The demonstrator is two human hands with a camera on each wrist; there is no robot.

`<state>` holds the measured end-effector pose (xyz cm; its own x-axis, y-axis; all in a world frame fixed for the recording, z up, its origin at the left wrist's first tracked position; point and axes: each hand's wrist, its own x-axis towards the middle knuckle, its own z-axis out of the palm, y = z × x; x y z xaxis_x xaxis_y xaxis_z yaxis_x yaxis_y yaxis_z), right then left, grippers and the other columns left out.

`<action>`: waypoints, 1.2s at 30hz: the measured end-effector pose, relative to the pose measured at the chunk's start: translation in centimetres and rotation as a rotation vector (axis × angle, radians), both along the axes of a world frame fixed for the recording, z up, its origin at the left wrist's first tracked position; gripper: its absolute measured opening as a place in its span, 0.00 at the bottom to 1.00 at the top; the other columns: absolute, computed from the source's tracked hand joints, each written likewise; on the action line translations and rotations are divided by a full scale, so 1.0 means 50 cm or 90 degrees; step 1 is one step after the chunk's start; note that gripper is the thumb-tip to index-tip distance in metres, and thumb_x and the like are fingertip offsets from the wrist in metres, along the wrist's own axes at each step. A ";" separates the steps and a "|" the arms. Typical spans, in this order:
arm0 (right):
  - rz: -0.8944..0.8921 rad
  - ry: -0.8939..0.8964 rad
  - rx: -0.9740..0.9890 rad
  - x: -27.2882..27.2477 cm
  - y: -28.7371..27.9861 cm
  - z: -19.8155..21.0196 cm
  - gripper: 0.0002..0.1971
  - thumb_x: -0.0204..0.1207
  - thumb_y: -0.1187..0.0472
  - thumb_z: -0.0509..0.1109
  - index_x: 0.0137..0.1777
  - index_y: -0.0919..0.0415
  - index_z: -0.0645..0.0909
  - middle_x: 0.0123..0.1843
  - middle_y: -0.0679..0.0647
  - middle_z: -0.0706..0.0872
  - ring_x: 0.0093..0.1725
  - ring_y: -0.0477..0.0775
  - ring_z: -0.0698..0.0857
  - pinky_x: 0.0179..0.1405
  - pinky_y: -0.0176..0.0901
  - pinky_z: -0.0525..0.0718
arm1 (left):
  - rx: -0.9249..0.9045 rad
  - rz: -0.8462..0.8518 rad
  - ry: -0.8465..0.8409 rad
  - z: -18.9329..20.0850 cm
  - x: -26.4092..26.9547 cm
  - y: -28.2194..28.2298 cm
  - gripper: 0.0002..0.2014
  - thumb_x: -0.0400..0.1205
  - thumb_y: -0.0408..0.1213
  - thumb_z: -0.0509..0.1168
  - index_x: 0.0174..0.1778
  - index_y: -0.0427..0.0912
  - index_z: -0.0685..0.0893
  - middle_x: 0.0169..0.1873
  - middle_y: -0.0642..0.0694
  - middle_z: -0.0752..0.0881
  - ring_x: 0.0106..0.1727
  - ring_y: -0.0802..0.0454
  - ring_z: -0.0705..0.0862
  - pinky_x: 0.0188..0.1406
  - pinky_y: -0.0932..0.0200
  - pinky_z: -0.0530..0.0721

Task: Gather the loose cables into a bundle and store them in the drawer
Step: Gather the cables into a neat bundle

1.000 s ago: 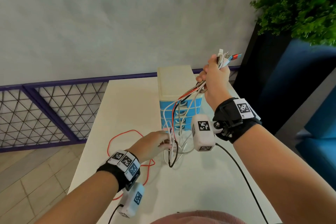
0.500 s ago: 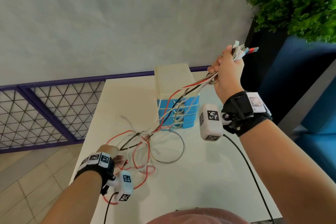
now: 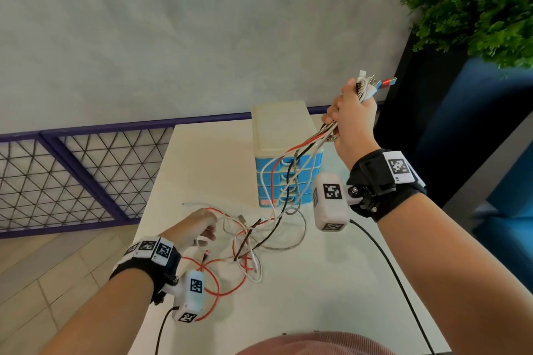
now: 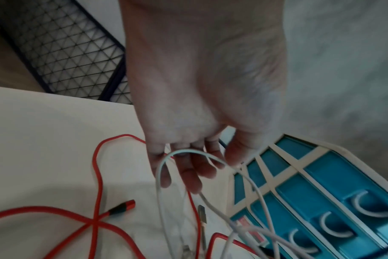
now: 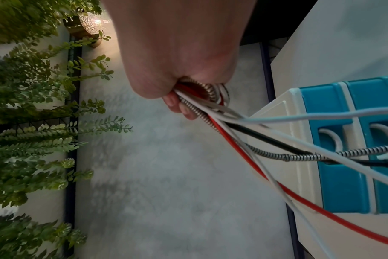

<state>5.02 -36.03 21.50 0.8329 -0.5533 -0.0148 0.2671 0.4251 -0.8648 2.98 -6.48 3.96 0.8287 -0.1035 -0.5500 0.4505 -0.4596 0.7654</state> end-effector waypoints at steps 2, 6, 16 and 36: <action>0.004 -0.002 -0.006 0.000 0.002 -0.002 0.09 0.86 0.56 0.61 0.46 0.59 0.69 0.26 0.49 0.64 0.19 0.44 0.64 0.18 0.38 0.70 | -0.015 -0.051 -0.029 0.012 -0.004 -0.006 0.06 0.85 0.39 0.60 0.43 0.42 0.78 0.31 0.49 0.77 0.34 0.50 0.83 0.39 0.56 0.80; -0.001 -0.005 -0.007 -0.003 -0.003 0.006 0.09 0.86 0.58 0.60 0.44 0.58 0.69 0.26 0.49 0.64 0.19 0.44 0.63 0.19 0.38 0.70 | 0.006 0.033 -0.052 -0.008 0.009 0.021 0.11 0.87 0.36 0.57 0.40 0.37 0.74 0.27 0.43 0.75 0.26 0.43 0.86 0.37 0.53 0.88; -0.028 -0.041 0.021 0.000 -0.031 0.019 0.09 0.87 0.58 0.59 0.44 0.59 0.70 0.24 0.48 0.65 0.18 0.44 0.63 0.18 0.37 0.70 | 0.478 -0.088 0.158 -0.181 0.072 0.161 0.44 0.49 0.67 0.72 0.58 0.44 0.81 0.60 0.47 0.84 0.58 0.45 0.84 0.64 0.49 0.81; 0.333 0.005 -0.099 -0.015 0.096 -0.035 0.14 0.86 0.53 0.62 0.41 0.60 0.76 0.22 0.47 0.75 0.19 0.44 0.75 0.24 0.37 0.79 | -0.210 -0.233 -0.346 0.282 -0.009 -0.271 0.29 0.84 0.61 0.33 0.46 0.66 0.83 0.47 0.45 0.90 0.49 0.55 0.89 0.59 0.58 0.84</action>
